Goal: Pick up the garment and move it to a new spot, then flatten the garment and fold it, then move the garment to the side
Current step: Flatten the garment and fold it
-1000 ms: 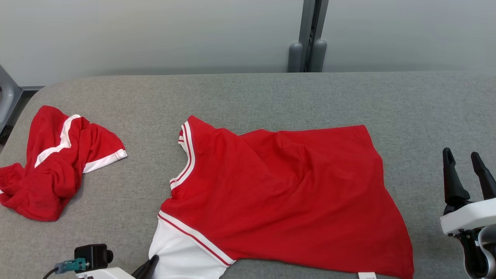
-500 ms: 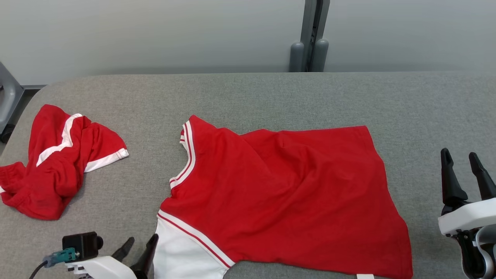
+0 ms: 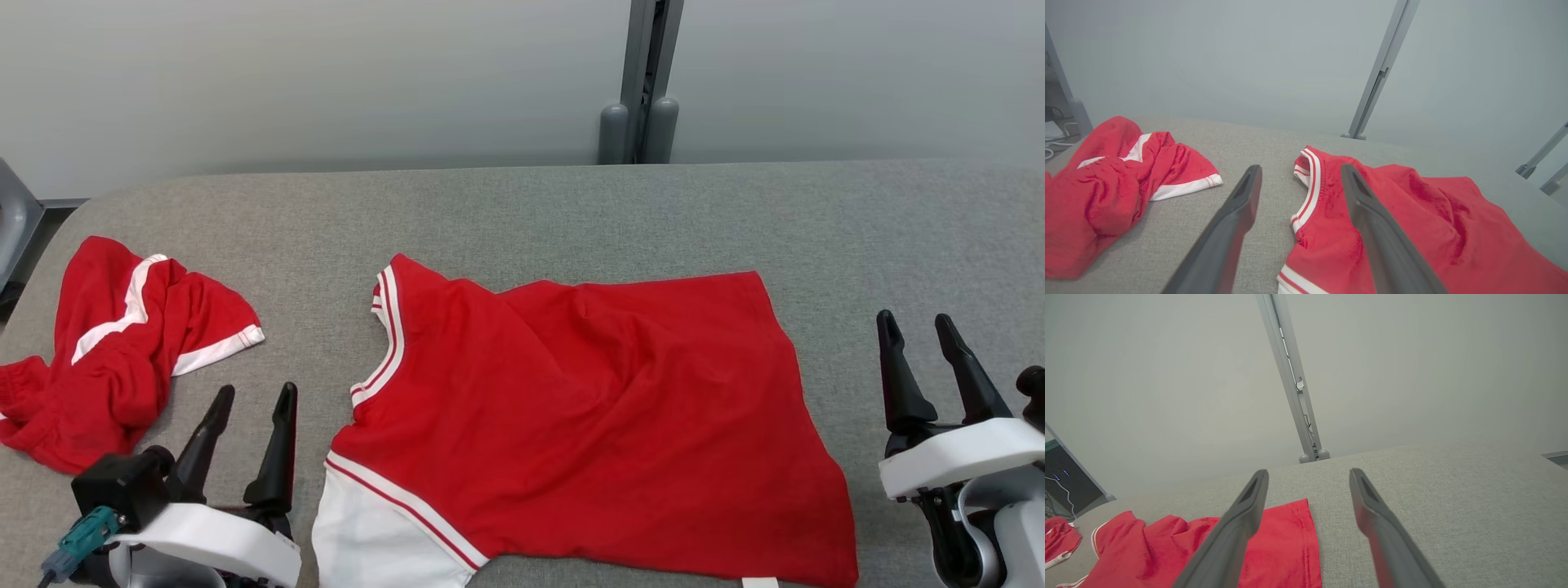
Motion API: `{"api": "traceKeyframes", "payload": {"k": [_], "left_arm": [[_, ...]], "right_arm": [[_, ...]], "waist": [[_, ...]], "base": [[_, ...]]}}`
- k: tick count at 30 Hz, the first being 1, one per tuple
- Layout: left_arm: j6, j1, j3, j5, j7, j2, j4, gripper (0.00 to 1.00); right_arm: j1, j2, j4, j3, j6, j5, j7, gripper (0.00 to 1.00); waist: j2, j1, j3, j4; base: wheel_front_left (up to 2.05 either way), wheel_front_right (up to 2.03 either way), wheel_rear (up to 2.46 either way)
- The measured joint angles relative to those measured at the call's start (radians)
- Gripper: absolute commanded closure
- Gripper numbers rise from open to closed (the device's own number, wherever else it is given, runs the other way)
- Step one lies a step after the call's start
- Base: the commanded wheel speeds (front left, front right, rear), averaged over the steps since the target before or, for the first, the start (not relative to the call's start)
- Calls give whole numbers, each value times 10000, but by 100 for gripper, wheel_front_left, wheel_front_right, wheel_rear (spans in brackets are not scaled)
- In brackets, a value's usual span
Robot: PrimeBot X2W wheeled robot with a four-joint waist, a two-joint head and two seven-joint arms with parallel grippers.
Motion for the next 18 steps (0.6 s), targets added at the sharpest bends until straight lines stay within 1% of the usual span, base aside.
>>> {"api": "traceKeyframes", "payload": {"k": [2,3,7,11,14,18], "left_arm": [[12,-135,48,226,-516,-10,25,0],[-12,-258,75,426,-1032,-4,52,0],[-79,-496,35,757,-1776,-61,236,0],[-184,-588,128,874,-2184,-222,424,0],[-209,-638,267,1016,-2318,-332,556,0],[-357,-693,510,1229,-2383,-487,566,0]], "right_arm": [[-7,33,-33,134,0,0,-82,0],[-12,33,-42,245,0,0,-169,0],[-9,73,-56,489,0,0,-362,0],[18,44,-69,775,0,-71,-617,0],[49,-31,-167,997,0,-98,-811,0],[101,-84,-318,1122,0,-140,-976,0]], "waist": [[0,0,-4,-48],[0,1,-1,-88],[-1,0,18,-143],[0,1,37,-196],[0,1,41,-238],[-1,1,5,-279]], "base": [[0,0,0],[0,0,0],[0,0,0],[0,0,0],[0,0,0],[0,0,0]]}}
